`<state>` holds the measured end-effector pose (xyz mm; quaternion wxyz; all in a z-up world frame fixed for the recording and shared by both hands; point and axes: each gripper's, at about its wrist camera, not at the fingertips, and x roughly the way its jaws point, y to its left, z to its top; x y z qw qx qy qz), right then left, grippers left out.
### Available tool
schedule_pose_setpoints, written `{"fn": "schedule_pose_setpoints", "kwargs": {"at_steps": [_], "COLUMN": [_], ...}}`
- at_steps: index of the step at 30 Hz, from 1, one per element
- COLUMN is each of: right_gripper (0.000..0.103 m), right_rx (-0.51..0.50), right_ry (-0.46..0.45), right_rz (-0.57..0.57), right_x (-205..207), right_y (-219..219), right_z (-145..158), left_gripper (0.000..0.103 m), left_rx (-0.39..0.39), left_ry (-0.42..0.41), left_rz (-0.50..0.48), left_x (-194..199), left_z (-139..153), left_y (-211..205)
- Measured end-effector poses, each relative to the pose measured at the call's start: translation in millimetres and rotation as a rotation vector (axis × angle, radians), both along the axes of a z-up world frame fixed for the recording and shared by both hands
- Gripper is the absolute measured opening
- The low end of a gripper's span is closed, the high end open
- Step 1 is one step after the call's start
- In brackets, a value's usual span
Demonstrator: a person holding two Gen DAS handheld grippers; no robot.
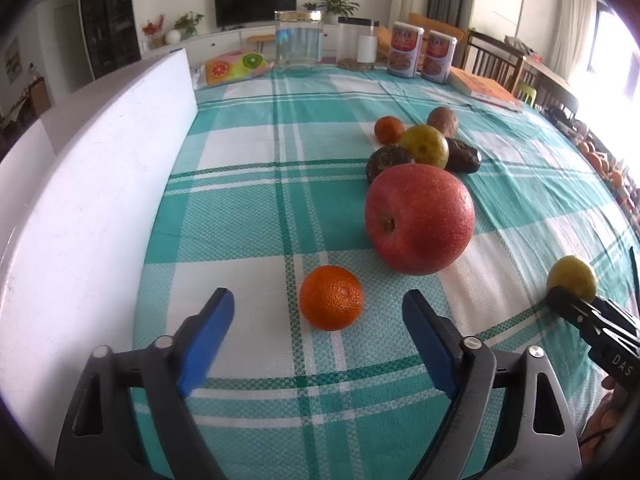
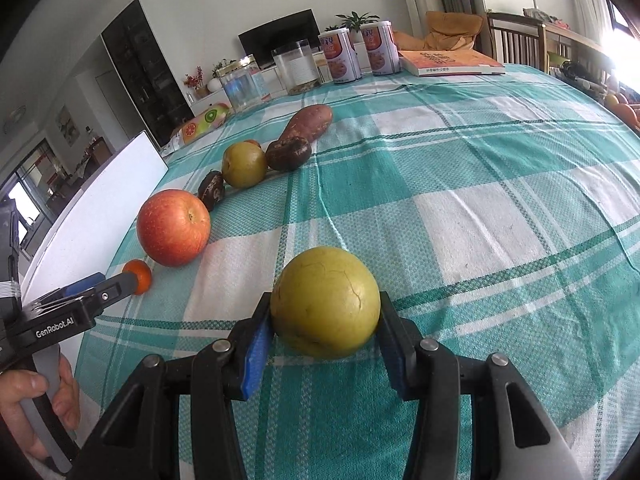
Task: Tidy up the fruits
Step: 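Grasp the tangerine with the left gripper while the right gripper holds the pear, then move both fruits over the box and open both grippers to release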
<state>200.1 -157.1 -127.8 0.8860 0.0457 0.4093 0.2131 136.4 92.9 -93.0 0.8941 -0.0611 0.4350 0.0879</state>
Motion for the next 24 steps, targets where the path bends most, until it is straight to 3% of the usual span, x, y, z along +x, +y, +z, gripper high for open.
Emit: {"fn": "schedule_pose_setpoints", "kwargs": {"at_steps": [1, 2, 6, 9, 13, 16, 19, 24], "right_gripper": [0.049, 0.049, 0.048, 0.048, 0.048, 0.048, 0.048, 0.048], "right_rx": [0.000, 0.003, 0.064, 0.162, 0.207, 0.227, 0.256, 0.279], "right_ry": [-0.002, -0.004, -0.013, -0.006, 0.010, 0.048, 0.069, 0.089], "right_rz": [-0.001, 0.000, 0.005, 0.023, 0.072, 0.175, 0.316, 0.593], "right_x": [-0.3, -1.0, -4.4, -9.1, -22.1, -39.3, -59.9, -97.2], "right_y": [-0.1, -0.6, -8.8, -18.2, -6.8, 26.9, 76.8, 179.9], "right_z": [0.3, 0.6, 4.1, 10.2, 22.6, 33.5, 54.8, 98.5], "left_gripper": [0.037, 0.034, 0.032, 0.032, 0.032, 0.032, 0.032, 0.032], "left_rx": [0.000, -0.016, -0.037, -0.103, -0.229, -0.319, -0.350, -0.352], "left_ry": [0.023, 0.046, 0.027, 0.001, -0.025, -0.062, -0.138, -0.223], "left_rz": [-0.008, -0.019, -0.027, -0.066, -0.143, -0.159, -0.131, 0.051], "left_x": [3.8, 6.3, -9.0, -34.4, -71.4, -100.1, -126.2, -158.8], "left_z": [-4.3, -8.5, -7.3, 6.6, 37.1, 70.5, 109.5, 145.3], "left_y": [-0.5, 0.0, 0.4, -3.5, -6.0, 5.0, 30.7, 108.6]}}
